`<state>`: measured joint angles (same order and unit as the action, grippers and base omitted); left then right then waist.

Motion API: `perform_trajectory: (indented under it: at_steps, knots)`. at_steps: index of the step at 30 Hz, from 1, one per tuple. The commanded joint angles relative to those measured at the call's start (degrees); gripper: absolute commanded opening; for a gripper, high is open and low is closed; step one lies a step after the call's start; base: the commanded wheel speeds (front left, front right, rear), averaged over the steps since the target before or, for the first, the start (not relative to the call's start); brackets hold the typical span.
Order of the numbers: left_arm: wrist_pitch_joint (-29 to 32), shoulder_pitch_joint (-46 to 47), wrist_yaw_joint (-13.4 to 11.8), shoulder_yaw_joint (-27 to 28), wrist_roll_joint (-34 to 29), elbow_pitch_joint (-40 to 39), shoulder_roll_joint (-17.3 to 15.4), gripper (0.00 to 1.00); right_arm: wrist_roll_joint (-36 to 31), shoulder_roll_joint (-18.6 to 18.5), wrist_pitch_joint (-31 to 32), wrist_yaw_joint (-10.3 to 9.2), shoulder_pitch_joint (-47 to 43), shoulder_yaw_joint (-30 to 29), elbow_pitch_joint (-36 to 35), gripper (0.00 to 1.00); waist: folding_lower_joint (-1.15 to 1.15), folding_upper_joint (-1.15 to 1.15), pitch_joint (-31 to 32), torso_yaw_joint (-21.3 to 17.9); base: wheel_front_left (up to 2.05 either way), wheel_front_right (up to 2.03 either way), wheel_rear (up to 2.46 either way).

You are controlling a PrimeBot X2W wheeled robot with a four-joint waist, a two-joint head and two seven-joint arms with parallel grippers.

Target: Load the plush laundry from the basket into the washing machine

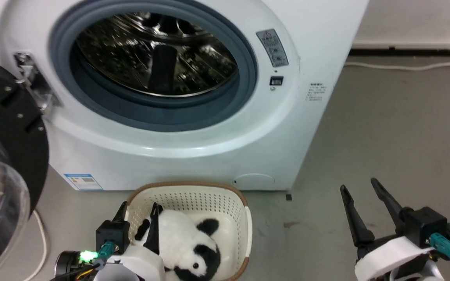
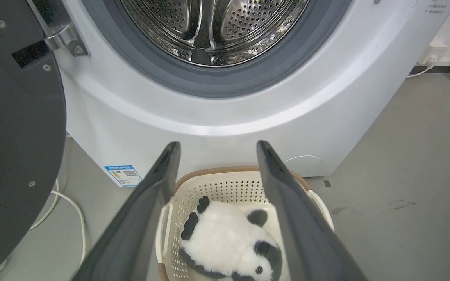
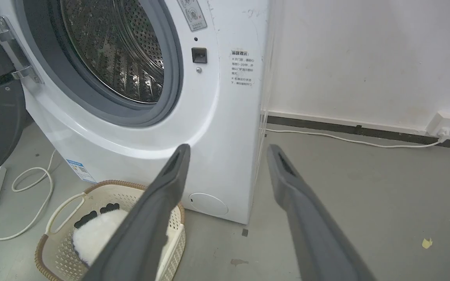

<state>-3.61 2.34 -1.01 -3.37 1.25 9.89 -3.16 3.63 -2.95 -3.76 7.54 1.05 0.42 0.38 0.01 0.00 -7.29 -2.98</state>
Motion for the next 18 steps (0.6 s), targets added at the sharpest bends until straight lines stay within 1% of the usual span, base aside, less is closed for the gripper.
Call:
perform_trajectory:
  at_steps: [1,10,15,18]
  knots:
    - [-0.5,1.2,-0.1,-0.4,0.4,1.0,-0.4,1.0,0.5,0.0,-0.7,-0.02,1.0,0.1,0.1,1.0,-0.01,0.0,-1.2,-0.8,0.0,0.0,0.0]
    - [-1.5,5.2,0.4,-0.6,1.4,6.8,-1.8,1.0,2.5,0.0,-1.7,-0.02,2.8,0.6,-0.2,1.0,-0.01,0.0,-6.1,-2.9,0.0,0.0,0.0]
    - [0.1,7.6,1.0,-1.1,1.8,11.2,-2.8,1.0,3.5,0.0,-2.3,-0.02,3.7,0.8,-0.3,1.0,-0.01,0.0,-8.7,-4.0,0.0,0.0,0.0]
    - [1.8,8.9,2.0,-1.0,2.9,14.2,-3.2,1.0,4.2,0.0,-2.7,-0.02,4.3,1.2,-0.3,1.0,-0.01,0.0,-10.3,-4.6,0.0,0.0,0.0]
